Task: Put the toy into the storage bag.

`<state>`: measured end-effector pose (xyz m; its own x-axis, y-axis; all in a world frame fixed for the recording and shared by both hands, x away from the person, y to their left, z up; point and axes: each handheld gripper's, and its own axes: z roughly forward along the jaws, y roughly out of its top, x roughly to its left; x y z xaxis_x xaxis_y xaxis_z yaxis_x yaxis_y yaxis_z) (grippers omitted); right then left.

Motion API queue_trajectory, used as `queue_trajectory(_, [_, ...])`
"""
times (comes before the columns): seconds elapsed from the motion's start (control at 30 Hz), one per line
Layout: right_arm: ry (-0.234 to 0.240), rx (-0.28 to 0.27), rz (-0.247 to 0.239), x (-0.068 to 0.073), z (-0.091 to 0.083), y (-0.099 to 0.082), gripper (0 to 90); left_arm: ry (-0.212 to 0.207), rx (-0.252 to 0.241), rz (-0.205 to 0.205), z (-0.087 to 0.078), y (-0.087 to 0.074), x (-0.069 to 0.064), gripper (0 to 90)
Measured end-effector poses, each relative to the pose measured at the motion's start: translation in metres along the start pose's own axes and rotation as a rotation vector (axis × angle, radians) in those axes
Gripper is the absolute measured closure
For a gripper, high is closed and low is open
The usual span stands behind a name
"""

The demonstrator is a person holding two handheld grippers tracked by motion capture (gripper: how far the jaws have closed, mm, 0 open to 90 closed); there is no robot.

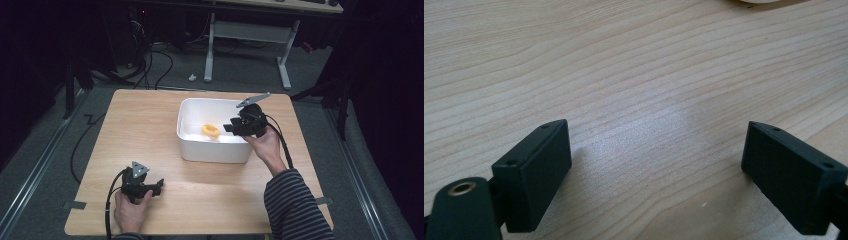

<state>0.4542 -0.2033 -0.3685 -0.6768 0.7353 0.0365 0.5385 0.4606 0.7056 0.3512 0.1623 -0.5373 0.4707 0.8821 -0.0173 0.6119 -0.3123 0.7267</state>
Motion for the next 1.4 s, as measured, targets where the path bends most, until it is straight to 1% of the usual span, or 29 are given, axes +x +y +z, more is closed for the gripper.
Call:
queue_trajectory(0.03, [-0.001,-0.002,0.010,-0.002,-0.002,-0.001,57.3,0.000,0.000,0.000,0.000,0.000,0.000,13.1])
queue_trajectory(0.07, [-0.017,-0.007,0.019,-0.005,-0.006,-0.004,55.4,-0.001,0.000,0.000,0.000,0.000,0.000,13.0])
queue_trajectory(0.13, [-0.018,-0.010,0.024,-0.007,-0.008,-0.005,55.3,-0.001,0.000,0.000,0.000,0.000,0.000,13.1])
queue_trajectory(0.17, [-0.022,-0.022,0.038,-0.010,-0.013,-0.009,54.3,-0.001,0.000,0.000,0.000,0.000,0.000,13.1])
queue_trajectory(0.23, [-0.033,-0.034,0.047,-0.013,-0.017,-0.012,52.9,-0.001,-0.001,0.000,0.000,0.000,0.000,13.2])
queue_trajectory(0.43, [-0.048,-0.065,0.081,-0.021,-0.030,-0.020,52.2,-0.001,-0.001,0.001,0.000,0.000,0.000,13.3])
queue_trajectory(0.5, [-0.054,-0.083,0.097,-0.025,-0.037,-0.024,51.7,-0.001,-0.001,0.000,0.000,0.000,0.000,13.3])
queue_trajectory(0.57, [-0.061,-0.092,0.102,-0.027,-0.042,-0.027,51.6,-0.001,-0.001,0.001,0.000,0.000,0.000,13.3])
queue_trajectory(0.63, [-0.065,-0.105,0.117,-0.030,-0.046,-0.030,51.5,-0.001,0.000,0.001,0.000,0.000,0.000,13.3])
queue_trajectory(0.67, [-0.065,-0.105,0.117,-0.030,-0.046,-0.030,51.5,-0.001,0.000,0.001,0.000,0.000,0.000,13.3])
queue_trajectory(0.7, [-0.069,-0.112,0.129,-0.032,-0.051,-0.034,51.4,-0.001,-0.001,0.001,0.000,0.000,0.000,13.3])
queue_trajectory(0.73, [-0.069,-0.112,0.129,-0.032,-0.051,-0.034,51.4,-0.001,-0.001,0.001,0.000,0.000,0.000,13.3])
queue_trajectory(0.77, [-0.073,-0.119,0.134,-0.036,-0.055,-0.038,51.3,-0.001,-0.001,0.001,0.000,0.000,0.000,13.3])
queue_trajectory(0.93, [-0.086,-0.129,0.147,-0.041,-0.062,-0.044,51.1,-0.001,-0.001,0.001,0.000,0.000,0.000,13.4])
queue_trajectory(0.97, [-0.089,-0.137,0.160,-0.043,-0.065,-0.047,51.1,-0.001,-0.001,0.001,0.000,0.000,0.000,13.3])
queue_trajectory(1.13, [-0.103,-0.138,0.170,-0.048,-0.071,-0.052,51.1,-0.001,-0.001,0.001,0.000,0.000,0.000,13.3])
queue_trajectory(1.17, [-0.105,-0.144,0.180,-0.050,-0.074,-0.056,51.0,-0.001,-0.001,0.001,0.000,0.000,0.000,13.3])
queue_trajectory(1.23, [-0.106,-0.147,0.185,-0.051,-0.075,-0.057,50.9,-0.001,-0.001,0.001,0.000,0.000,0.000,13.4])
queue_trajectory(1.27, [-0.115,-0.148,0.193,-0.052,-0.079,-0.062,50.9,-0.002,-0.001,0.001,0.000,0.000,0.000,13.4])
queue_trajectory(1.4, [-0.129,-0.146,0.194,-0.054,-0.084,-0.067,50.6,-0.002,-0.001,0.001,0.000,0.000,0.000,13.5])
